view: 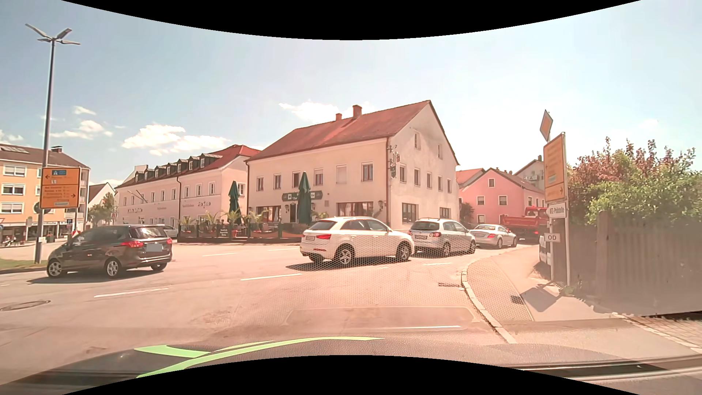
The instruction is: Follow the waypoints while adhering to traffic rules and regulations
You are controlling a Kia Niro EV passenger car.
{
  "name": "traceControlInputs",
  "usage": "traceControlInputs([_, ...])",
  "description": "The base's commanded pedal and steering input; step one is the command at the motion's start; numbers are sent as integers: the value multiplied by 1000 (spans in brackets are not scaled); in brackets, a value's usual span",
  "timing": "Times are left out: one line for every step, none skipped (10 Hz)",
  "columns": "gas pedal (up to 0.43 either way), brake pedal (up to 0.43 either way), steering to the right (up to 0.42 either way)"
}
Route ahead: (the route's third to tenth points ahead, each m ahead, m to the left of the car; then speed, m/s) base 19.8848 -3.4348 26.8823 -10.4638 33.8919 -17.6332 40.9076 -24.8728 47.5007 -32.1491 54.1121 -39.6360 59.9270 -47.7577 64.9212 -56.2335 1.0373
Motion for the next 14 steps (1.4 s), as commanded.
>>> traceControlInputs([0,61,16])
traceControlInputs([0,61,16])
traceControlInputs([0,55,16])
traceControlInputs([0,43,16])
traceControlInputs([0,37,16])
traceControlInputs([0,30,16])
traceControlInputs([0,24,16])
traceControlInputs([0,18,16])
traceControlInputs([0,18,15])
traceControlInputs([0,18,14])
traceControlInputs([0,18,12])
traceControlInputs([0,18,10])
traceControlInputs([0,18,9])
traceControlInputs([0,18,6])
